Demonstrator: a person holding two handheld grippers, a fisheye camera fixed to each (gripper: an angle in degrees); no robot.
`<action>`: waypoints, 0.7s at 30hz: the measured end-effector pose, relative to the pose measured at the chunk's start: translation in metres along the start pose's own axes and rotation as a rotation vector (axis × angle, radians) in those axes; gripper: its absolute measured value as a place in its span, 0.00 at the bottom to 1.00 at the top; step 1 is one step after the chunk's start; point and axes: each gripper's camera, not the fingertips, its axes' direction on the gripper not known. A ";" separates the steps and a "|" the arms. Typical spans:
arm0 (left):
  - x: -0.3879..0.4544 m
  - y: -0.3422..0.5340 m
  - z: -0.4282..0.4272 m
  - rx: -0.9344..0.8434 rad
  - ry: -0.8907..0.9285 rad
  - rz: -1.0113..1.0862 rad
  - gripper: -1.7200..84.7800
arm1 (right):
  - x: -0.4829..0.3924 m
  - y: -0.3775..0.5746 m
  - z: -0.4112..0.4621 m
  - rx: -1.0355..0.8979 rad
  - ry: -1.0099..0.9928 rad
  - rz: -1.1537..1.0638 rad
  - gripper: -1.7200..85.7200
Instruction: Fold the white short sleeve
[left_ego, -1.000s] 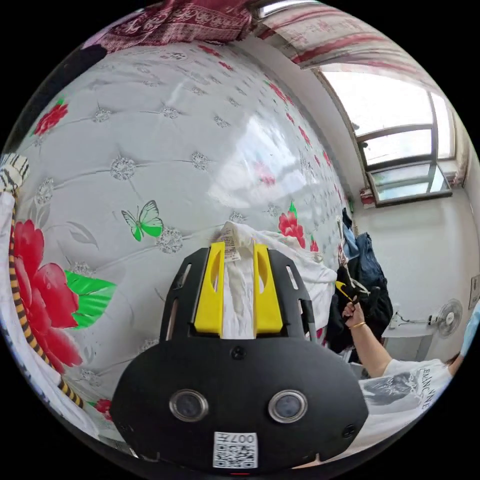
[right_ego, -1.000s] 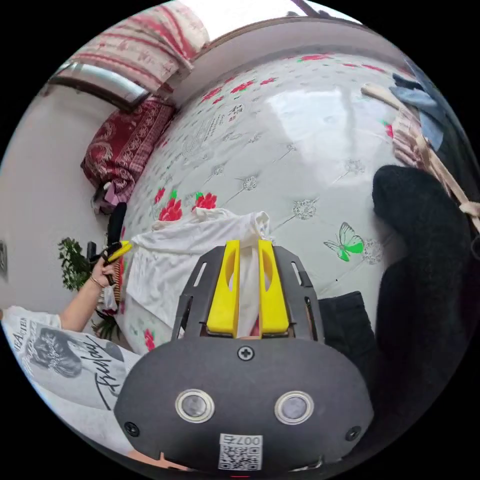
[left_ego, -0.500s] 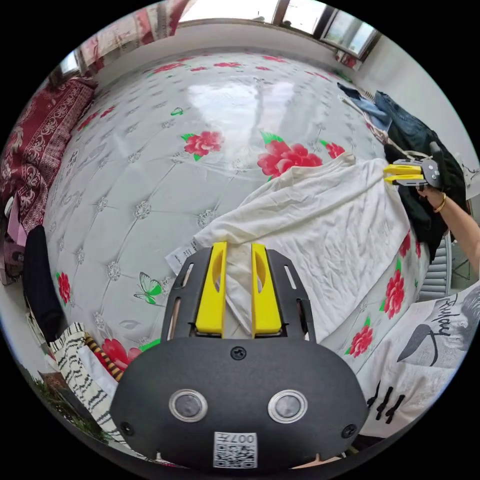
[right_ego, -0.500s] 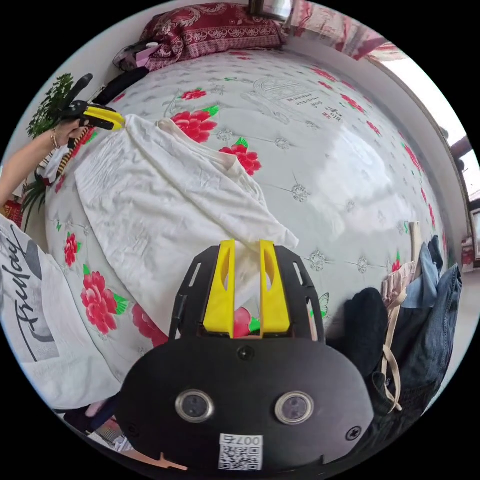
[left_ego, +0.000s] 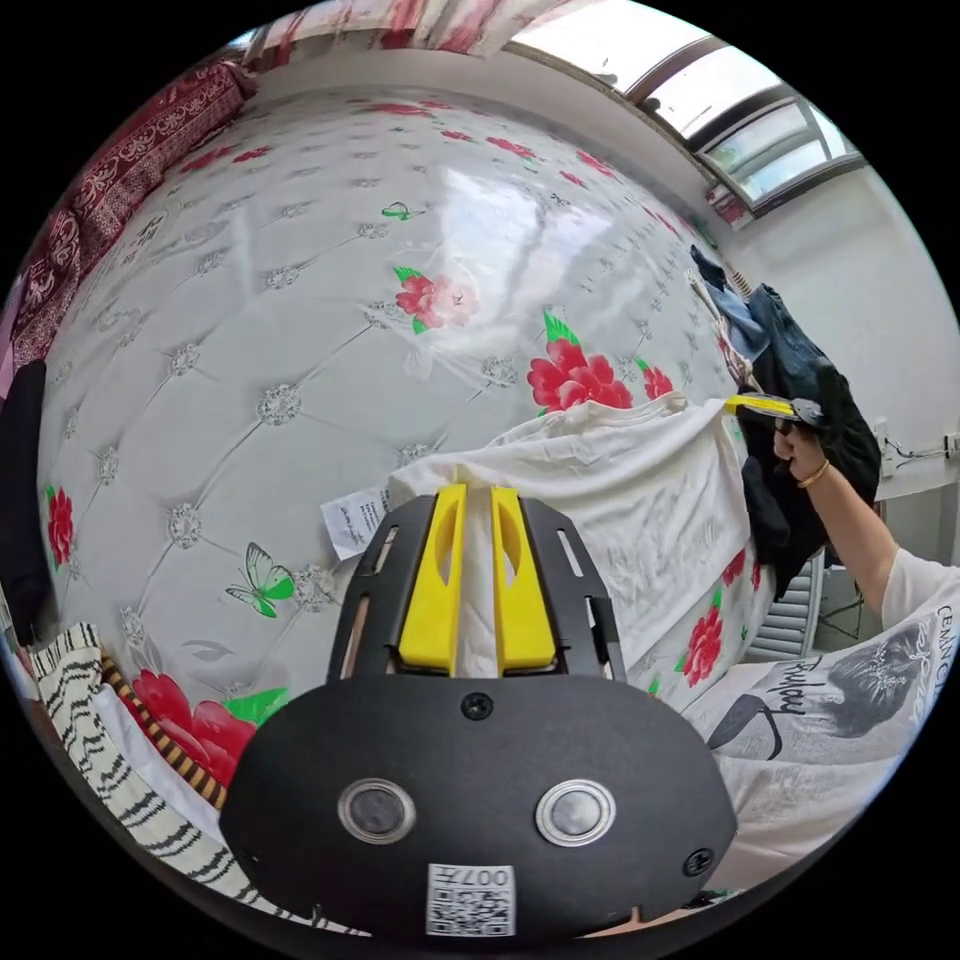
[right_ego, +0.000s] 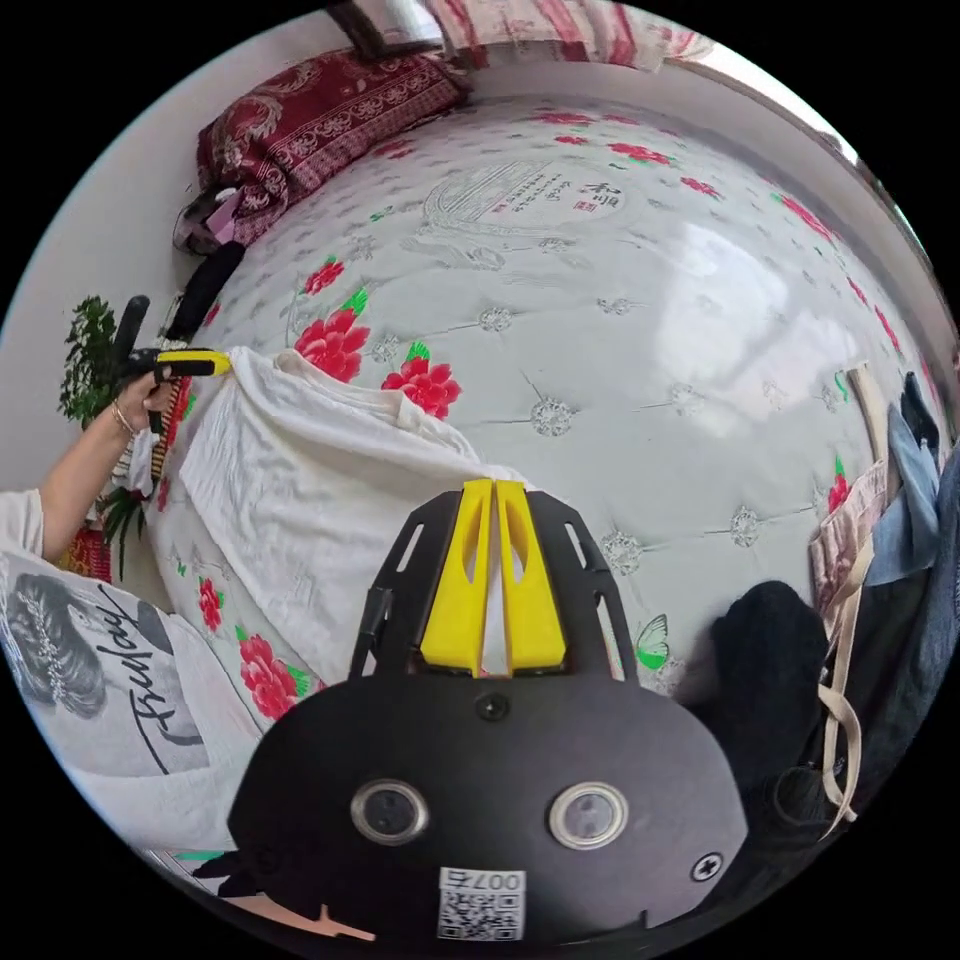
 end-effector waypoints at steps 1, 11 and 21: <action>0.005 -0.001 -0.002 0.024 0.008 0.020 0.09 | 0.006 -0.002 0.001 0.002 -0.015 0.028 0.02; 0.021 -0.024 0.036 -0.036 -0.121 0.021 0.10 | 0.054 -0.011 0.014 0.036 -0.121 0.251 0.02; 0.072 -0.002 0.033 -0.059 -0.257 0.320 0.11 | 0.071 -0.004 0.013 0.040 -0.085 0.223 0.02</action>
